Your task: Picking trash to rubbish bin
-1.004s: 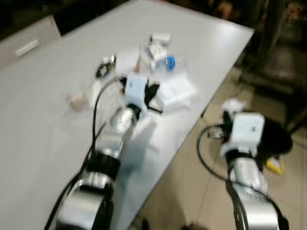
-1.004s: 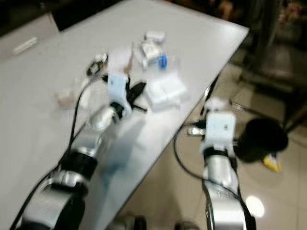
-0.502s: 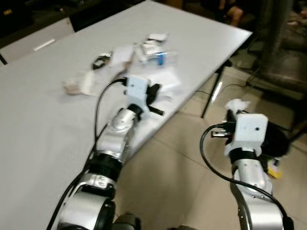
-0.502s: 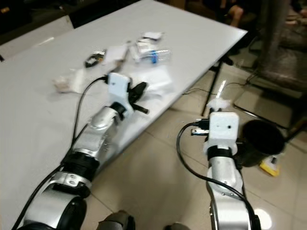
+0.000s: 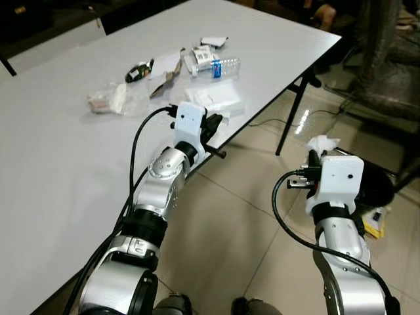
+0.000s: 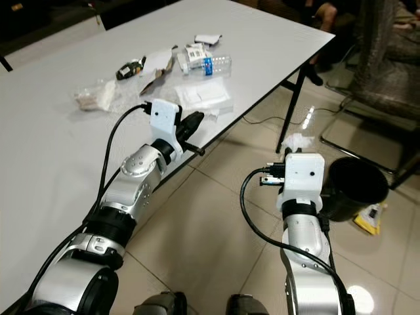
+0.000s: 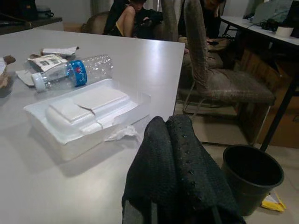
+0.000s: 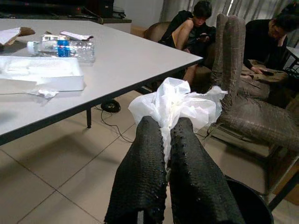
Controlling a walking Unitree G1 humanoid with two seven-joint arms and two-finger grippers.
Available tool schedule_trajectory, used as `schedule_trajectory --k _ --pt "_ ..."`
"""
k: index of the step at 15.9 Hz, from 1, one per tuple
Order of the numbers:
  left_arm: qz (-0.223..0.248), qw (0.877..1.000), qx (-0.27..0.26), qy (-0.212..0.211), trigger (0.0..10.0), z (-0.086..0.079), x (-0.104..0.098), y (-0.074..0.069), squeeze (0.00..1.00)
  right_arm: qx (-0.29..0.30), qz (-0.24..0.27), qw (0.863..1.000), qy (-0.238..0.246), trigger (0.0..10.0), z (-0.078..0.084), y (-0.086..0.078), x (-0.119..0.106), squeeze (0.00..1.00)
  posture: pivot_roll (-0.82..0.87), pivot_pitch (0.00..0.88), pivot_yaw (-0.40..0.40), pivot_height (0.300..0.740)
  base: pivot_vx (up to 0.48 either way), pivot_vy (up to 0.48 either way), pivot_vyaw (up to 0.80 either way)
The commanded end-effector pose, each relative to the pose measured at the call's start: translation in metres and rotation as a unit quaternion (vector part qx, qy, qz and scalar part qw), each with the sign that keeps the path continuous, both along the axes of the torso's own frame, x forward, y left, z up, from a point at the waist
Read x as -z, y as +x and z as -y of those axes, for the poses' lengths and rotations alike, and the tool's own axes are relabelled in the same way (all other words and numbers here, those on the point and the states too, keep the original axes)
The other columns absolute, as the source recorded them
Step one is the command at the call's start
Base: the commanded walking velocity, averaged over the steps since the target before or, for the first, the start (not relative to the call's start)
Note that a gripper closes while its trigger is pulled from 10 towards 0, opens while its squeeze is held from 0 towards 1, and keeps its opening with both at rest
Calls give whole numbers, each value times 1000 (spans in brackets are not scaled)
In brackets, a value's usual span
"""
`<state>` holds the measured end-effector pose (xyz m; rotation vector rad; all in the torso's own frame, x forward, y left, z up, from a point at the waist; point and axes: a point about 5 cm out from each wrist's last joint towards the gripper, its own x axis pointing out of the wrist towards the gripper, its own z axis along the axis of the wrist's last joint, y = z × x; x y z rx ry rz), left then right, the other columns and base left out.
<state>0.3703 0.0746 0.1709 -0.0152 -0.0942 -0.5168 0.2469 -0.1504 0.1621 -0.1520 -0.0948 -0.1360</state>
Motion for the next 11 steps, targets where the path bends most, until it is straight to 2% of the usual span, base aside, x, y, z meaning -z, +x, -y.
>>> schedule_trajectory --k 1,4,5,8,11 --pt "1 1000 -2 3 10000 -2 1 0 0 -1 6 1000 -1 10000 0 -2 -2 0 93 136 25 740 0 0 0" --pt "1 1000 0 3 10000 -1 1 0 0 -2 4 1000 -2 10000 0 -2 -2 0 91 138 25 740 0 0 0" --pt "0 1000 0 -12 10000 -1 1 0 0 -1 4 1000 -1 10000 -1 -3 -2 0 91 138 25 740 0 0 0" --pt "4 1000 15 2 10000 0 1 -1 0 -1 3 1000 -1 10000 -1 -3 -2 0 91 138 25 740 0 0 0" --pt "5 1000 24 -8 10000 0 0 -2 0 -1 4 1000 0 10000 -1 -3 -1 0 91 138 25 740 375 0 0"
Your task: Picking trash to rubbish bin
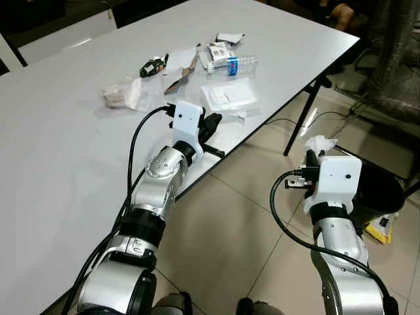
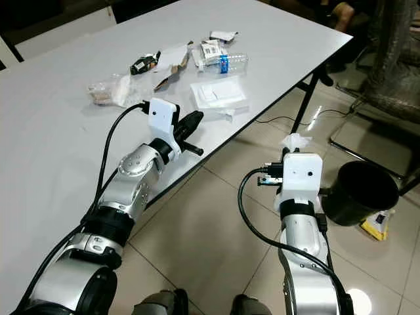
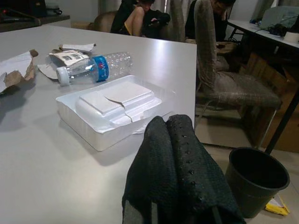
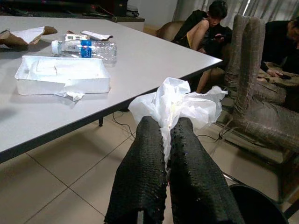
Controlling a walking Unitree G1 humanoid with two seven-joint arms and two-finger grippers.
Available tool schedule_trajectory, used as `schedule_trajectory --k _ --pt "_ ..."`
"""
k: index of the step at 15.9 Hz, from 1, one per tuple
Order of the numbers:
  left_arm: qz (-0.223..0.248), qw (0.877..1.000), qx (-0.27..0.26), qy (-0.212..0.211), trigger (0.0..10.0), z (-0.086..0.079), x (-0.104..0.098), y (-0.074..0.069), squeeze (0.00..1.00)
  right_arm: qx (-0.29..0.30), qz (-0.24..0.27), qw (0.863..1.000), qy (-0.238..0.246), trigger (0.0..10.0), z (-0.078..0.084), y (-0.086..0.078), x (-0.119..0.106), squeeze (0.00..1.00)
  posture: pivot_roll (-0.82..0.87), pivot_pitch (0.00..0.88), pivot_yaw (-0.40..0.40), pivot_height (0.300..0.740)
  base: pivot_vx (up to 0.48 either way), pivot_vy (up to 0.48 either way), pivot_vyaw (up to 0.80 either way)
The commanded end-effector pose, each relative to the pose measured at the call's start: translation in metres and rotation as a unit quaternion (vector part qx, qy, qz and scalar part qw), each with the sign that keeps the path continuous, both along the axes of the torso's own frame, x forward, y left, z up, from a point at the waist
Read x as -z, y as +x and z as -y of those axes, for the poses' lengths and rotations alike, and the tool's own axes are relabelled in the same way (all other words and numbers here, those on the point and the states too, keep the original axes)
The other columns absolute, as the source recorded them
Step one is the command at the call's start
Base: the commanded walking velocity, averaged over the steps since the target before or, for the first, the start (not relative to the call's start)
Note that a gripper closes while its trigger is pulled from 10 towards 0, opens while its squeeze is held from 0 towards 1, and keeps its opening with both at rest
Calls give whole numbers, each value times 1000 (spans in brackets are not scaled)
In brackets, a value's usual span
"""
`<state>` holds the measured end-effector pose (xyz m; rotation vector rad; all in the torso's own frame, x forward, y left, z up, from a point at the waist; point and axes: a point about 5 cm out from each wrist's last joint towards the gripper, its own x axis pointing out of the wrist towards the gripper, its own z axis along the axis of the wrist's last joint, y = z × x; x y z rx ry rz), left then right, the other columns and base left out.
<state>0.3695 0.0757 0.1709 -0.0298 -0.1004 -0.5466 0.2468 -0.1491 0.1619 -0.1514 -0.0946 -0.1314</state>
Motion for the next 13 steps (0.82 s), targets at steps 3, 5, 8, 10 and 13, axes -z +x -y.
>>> schedule_trajectory --k 3,5,8,10,13 --pt "5 1000 14 -1 10000 3 0 -2 0 0 4 1000 -1 10000 0 -2 -2 0 90 140 27 740 480 0 0" --pt "4 1000 15 -1 10000 3 0 -2 0 0 3 1000 -1 10000 0 -2 -1 0 90 140 27 740 480 0 0" --pt "5 1000 18 1 10000 3 0 -2 0 -1 3 1000 -1 10000 -1 -1 -1 0 92 141 27 740 480 0 0" --pt "5 1000 18 0 10000 3 0 -2 0 0 3 1000 -2 10000 0 -1 -1 0 93 142 26 740 463 0 0" --pt "5 1000 20 -7 10000 4 0 -3 0 0 2 1000 -3 10000 0 0 -1 0 93 142 25 740 135 0 0"
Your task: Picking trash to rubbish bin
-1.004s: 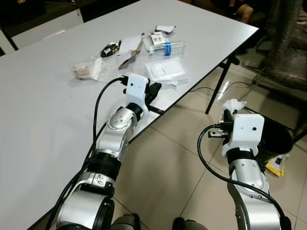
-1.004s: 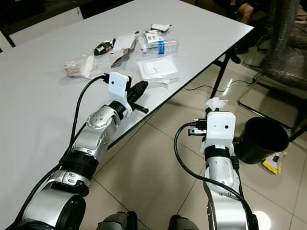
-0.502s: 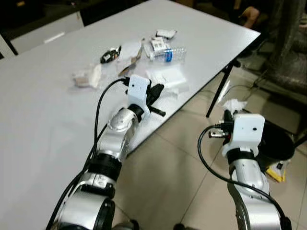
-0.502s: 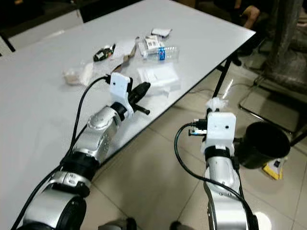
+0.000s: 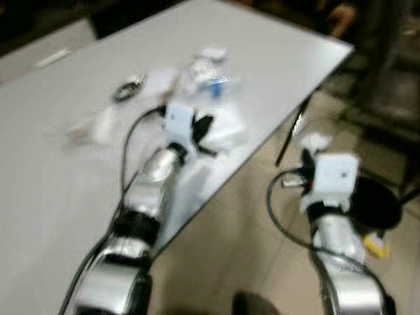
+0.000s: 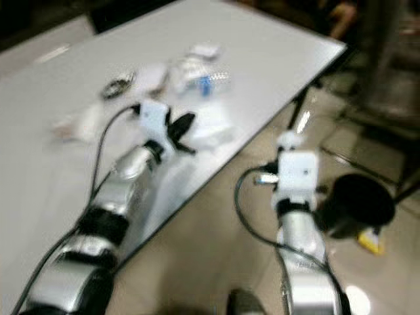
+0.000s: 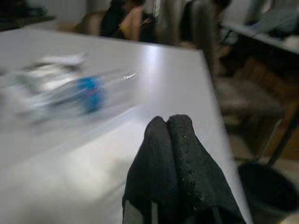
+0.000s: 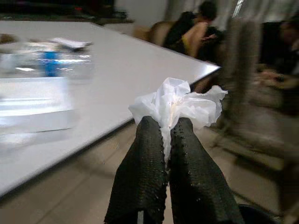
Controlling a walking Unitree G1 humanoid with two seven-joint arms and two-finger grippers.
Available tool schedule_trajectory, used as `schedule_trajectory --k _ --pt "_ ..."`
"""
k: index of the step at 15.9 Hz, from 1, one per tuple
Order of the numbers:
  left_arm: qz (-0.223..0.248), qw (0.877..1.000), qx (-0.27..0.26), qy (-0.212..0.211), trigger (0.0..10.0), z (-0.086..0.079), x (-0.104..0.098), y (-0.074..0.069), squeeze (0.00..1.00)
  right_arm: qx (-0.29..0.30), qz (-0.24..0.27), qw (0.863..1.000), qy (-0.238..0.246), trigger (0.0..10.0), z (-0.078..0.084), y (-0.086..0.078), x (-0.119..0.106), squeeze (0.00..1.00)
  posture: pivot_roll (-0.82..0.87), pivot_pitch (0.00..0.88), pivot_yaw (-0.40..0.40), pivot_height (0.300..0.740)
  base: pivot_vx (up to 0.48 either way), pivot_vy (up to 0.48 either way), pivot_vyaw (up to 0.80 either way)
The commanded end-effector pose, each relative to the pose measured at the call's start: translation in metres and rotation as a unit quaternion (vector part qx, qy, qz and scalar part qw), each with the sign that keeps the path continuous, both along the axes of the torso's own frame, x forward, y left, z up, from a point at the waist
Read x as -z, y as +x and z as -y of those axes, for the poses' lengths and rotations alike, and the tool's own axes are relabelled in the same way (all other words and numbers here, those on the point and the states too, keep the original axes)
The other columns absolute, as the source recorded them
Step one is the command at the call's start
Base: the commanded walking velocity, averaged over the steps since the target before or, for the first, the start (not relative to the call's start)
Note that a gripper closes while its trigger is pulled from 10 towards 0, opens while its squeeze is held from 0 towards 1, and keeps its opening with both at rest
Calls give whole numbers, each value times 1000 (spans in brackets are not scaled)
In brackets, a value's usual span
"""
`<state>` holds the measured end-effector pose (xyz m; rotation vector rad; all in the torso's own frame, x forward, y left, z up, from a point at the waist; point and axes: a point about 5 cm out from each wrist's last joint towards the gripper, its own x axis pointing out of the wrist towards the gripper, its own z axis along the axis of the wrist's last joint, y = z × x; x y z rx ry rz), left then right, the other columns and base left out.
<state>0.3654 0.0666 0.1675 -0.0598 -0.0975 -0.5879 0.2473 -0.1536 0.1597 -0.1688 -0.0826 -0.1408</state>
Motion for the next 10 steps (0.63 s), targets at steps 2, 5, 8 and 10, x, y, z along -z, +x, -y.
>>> schedule_trajectory --k 2,5,8,10 --pt "9 1000 1 5 10000 -4 -3 1 0 -7 8 1000 4 10000 -5 -1 -4 0 94 142 23 740 0 0 0" --pt "10 1000 5 5 10000 -4 -3 0 0 -7 8 1000 3 10000 -5 -1 -4 0 94 142 22 740 0 0 0" --pt "8 1000 9 13 10000 -3 -2 -1 0 -7 8 1000 0 10000 -4 -2 -5 0 91 147 28 740 0 0 0" --pt "7 1000 14 20 10000 -3 -1 -1 0 10 -1 1000 -3 10000 2 -7 -2 0 88 150 35 740 0 0 0"
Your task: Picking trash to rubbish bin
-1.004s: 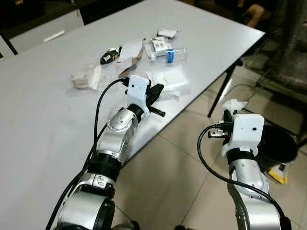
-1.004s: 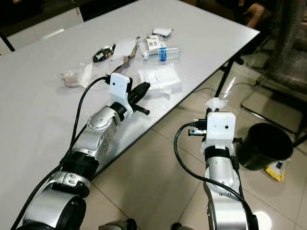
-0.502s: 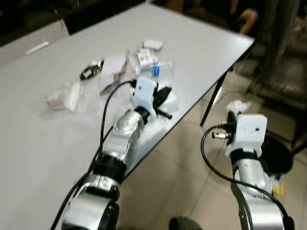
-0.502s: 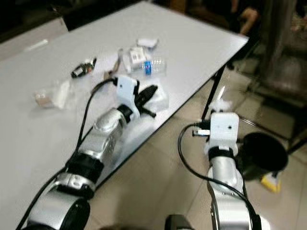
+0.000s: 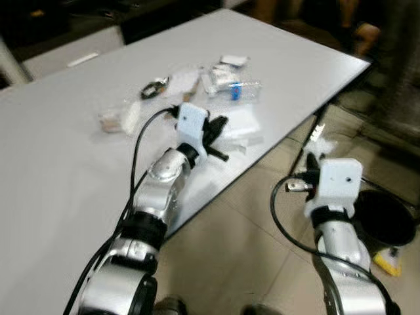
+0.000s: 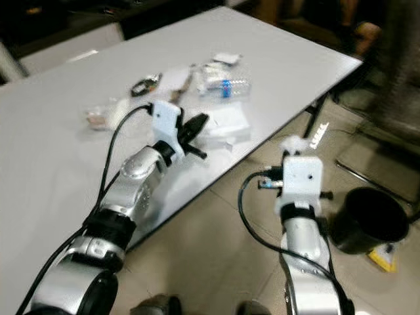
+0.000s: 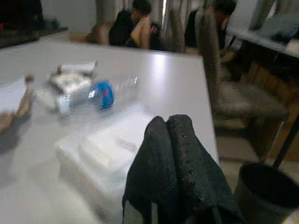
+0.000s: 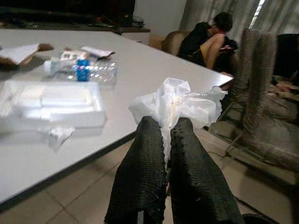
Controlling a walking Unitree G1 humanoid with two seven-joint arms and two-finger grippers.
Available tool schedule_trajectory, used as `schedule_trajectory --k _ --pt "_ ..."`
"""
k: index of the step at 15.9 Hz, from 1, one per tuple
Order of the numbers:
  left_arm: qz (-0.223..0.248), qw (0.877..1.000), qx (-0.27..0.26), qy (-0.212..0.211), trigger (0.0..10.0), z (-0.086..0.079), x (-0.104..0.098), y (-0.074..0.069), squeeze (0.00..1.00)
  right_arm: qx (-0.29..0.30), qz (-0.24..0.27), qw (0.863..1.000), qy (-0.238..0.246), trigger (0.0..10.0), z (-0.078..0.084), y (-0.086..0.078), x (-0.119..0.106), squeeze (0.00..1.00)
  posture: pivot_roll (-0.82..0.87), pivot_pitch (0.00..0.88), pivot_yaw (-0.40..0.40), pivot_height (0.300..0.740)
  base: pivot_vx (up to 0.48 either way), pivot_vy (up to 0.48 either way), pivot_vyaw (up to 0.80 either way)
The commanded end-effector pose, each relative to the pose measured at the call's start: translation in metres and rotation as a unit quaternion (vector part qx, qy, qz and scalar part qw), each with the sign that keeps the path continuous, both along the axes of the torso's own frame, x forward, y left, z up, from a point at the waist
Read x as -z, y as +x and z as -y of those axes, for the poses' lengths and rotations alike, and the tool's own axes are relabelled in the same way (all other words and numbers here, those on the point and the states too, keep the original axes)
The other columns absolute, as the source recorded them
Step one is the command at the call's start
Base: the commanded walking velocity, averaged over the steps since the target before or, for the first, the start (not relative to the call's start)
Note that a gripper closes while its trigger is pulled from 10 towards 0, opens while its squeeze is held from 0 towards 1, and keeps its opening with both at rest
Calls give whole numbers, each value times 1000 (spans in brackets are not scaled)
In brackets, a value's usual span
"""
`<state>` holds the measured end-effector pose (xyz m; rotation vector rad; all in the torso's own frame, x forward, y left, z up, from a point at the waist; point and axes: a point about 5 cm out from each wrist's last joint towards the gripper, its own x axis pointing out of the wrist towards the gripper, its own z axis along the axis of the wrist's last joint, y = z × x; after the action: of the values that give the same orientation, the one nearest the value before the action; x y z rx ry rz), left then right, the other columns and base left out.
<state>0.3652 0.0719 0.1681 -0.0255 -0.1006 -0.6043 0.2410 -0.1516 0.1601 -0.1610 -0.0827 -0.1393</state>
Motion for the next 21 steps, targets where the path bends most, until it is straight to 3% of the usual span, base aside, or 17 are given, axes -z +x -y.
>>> schedule_trajectory --k 1,8,17,19,21 --pt "0 1000 8 10 10000 2 0 0 0 20 -8 1000 -6 10000 7 -4 2 0 86 154 41 740 0 0 0" --pt "-6 999 22 26 10000 7 0 6 0 95 -67 993 6 10000 25 -22 22 0 54 164 67 740 0 0 0" --pt "-21 997 54 60 10000 41 0 12 0 114 -86 989 21 10000 14 -38 25 0 -38 207 124 740 0 0 0" --pt "-29 996 43 66 10000 42 2 14 0 118 -86 989 19 10000 15 -40 24 0 -47 213 128 740 0 0 0" --pt "-38 997 -6 67 10000 36 0 21 0 121 -86 989 20 10000 14 -42 23 0 -57 220 131 740 0 0 0"
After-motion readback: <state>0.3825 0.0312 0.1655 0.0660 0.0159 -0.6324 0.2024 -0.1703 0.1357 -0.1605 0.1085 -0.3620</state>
